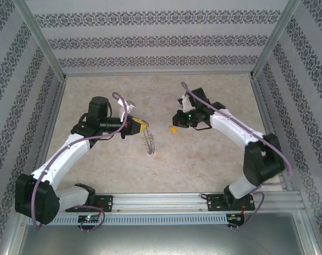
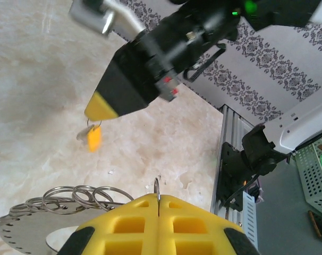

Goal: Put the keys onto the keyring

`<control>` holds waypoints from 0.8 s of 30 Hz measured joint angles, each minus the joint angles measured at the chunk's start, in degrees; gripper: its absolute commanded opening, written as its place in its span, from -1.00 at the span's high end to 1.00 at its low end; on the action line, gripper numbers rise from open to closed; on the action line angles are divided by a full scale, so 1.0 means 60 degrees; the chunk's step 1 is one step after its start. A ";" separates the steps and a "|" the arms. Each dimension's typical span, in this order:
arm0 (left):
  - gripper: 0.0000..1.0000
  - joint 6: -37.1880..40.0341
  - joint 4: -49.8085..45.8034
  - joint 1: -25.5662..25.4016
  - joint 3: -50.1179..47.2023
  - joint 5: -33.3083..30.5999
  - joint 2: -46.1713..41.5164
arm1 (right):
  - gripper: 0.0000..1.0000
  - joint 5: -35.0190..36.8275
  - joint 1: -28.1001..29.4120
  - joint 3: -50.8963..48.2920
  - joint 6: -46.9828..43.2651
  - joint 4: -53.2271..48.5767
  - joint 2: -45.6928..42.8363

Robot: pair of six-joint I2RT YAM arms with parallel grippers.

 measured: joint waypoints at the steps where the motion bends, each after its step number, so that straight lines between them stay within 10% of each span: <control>1: 1.00 -0.0058 0.0004 0.0000 0.0095 0.0000 0.0011 | 1.00 -0.0109 0.0000 -0.0066 -0.0127 0.0277 -0.0299; 24: 1.00 -0.0885 -0.0146 -0.0197 0.3326 0.0058 0.0838 | 1.00 -0.3588 0.0426 0.0729 -0.0678 0.4962 -0.2014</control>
